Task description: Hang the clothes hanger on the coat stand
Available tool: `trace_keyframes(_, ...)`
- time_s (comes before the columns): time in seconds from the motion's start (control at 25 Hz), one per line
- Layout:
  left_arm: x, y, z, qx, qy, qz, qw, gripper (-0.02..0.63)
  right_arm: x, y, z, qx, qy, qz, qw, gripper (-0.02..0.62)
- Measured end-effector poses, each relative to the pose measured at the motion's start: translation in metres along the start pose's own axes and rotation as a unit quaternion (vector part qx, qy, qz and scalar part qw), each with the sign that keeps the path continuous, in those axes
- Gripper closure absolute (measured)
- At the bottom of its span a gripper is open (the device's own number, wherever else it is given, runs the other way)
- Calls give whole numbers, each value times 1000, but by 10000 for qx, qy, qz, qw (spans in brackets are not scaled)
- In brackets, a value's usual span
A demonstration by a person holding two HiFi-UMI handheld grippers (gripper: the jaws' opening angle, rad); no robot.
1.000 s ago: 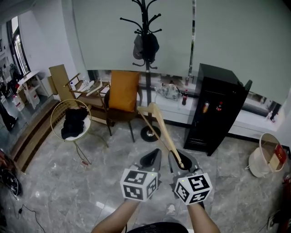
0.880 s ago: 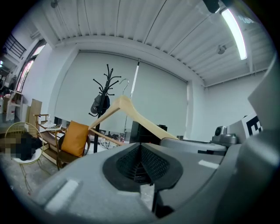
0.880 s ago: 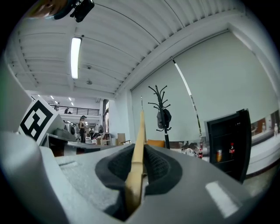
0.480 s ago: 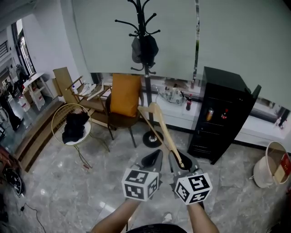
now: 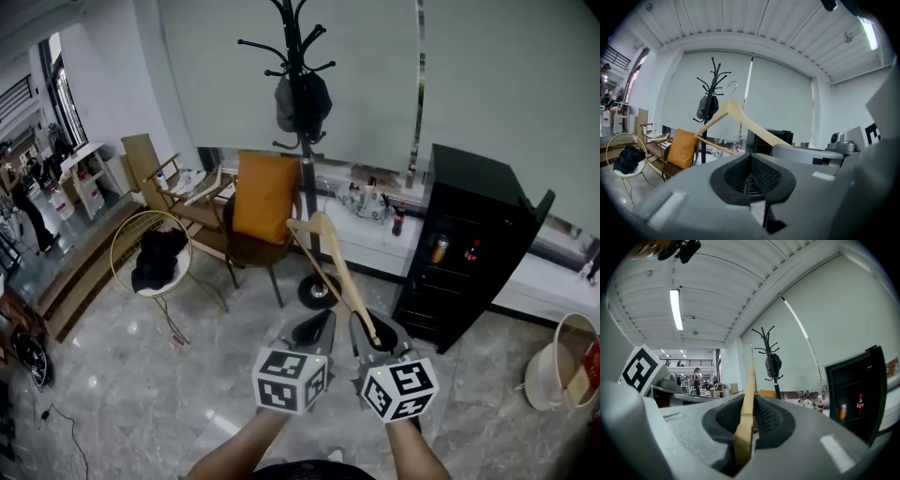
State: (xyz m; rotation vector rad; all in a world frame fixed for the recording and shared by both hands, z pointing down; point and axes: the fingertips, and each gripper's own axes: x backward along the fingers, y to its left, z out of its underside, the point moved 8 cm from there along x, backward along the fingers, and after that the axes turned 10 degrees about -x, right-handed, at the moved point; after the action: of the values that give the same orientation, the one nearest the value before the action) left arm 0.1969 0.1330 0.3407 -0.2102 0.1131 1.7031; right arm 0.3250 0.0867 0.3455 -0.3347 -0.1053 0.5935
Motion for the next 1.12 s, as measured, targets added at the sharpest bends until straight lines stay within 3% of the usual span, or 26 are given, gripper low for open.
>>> trace_keyframes(0.56,-33,37,5,178,-6,-166,9997,601,-49,-16,-1,42,99,-146,9998,540)
trace_keyframes(1.12,-93,165,-6,317,-143,208,9992,601,-178,-4,-9,227,67,251,9994,541)
